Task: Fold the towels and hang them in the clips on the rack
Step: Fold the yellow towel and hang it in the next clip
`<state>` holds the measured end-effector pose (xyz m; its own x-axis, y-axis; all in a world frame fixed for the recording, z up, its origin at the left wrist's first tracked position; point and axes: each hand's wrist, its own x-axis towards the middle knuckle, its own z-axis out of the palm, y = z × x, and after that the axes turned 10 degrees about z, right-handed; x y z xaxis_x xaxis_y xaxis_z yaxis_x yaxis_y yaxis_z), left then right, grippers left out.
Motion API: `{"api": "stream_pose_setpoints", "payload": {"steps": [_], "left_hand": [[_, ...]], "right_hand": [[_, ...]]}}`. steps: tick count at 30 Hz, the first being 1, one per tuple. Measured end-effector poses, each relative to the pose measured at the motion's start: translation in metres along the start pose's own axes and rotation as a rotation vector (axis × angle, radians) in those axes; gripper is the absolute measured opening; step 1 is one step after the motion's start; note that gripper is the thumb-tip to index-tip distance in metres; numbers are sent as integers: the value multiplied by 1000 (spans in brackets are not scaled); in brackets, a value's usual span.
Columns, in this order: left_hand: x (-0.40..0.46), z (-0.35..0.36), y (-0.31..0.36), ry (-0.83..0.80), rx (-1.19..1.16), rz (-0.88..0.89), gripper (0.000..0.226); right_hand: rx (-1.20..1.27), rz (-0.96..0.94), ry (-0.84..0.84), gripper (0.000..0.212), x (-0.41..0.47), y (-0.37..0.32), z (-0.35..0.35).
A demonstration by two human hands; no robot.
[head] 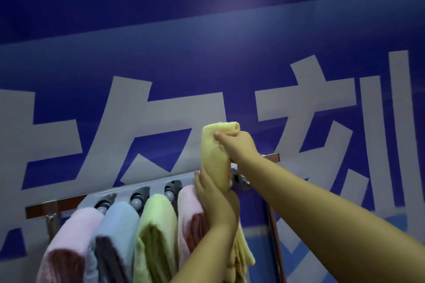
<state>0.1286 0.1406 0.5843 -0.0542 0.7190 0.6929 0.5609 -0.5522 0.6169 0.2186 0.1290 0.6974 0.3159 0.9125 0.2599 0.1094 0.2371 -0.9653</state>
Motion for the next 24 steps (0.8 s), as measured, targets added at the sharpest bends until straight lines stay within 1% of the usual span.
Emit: {"api": "stream_pose_setpoints", "payload": {"steps": [1, 2, 3, 4, 5, 6, 9, 11, 13, 14, 15, 16, 17, 18, 19, 20, 21, 22, 23, 24], "left_hand": [[14, 11, 13, 154, 5, 49, 60], [15, 9, 21, 77, 49, 48, 55], [18, 12, 22, 34, 129, 93, 50], [17, 11, 15, -37, 163, 108, 47], [13, 6, 10, -116, 234, 116, 47], [11, 3, 5, -193, 309, 81, 49], [6, 7, 19, -270, 436, 193, 49], [5, 1, 15, -327, 460, 211, 50], [5, -1, 17, -393, 479, 222, 48], [8, -1, 23, -406, 471, 138, 46], [11, -1, 27, -375, 454, -36, 46], [10, -6, 20, -464, 387, -141, 47], [16, -5, 14, -471, 272, -173, 47], [20, -5, 14, -474, 261, -195, 42], [23, -3, 18, -443, 370, -188, 38], [25, 0, 22, -375, 518, -116, 36], [27, 4, 30, -348, 578, -27, 36], [25, 4, 28, -398, 580, 92, 37], [17, -2, 22, -434, 583, 251, 43], [14, -6, 18, -427, 563, 336, 47]], "right_hand": [[33, 8, 35, 11, 4, 4, -4], [61, 14, 73, 10, 7, 8, -9], [86, 18, 109, 16, 12, 13, -14], [99, 21, 142, 20, 14, 18, -20], [107, 19, 172, 25, 16, 22, -27], [123, 20, 191, 32, 17, 28, -33], [238, 81, 228, 49, 10, 50, -51], [284, 117, 261, 55, 0, 68, -60], [369, 196, 277, 59, -12, 90, -66], [462, 271, 277, 59, -18, 102, -68], [582, 353, 271, 59, -23, 112, -68], [694, 422, 259, 59, -30, 122, -67], [775, 471, 246, 59, -37, 131, -63], [835, 501, 241, 59, -43, 139, -59], [894, 521, 248, 59, -48, 147, -54], [948, 550, 256, 58, -52, 153, -49], [1000, 591, 257, 56, -55, 158, -44], [1046, 641, 243, 52, -58, 161, -39], [1086, 701, 223, 44, -61, 162, -34], [1110, 771, 196, 32, -62, 164, -30]]}}
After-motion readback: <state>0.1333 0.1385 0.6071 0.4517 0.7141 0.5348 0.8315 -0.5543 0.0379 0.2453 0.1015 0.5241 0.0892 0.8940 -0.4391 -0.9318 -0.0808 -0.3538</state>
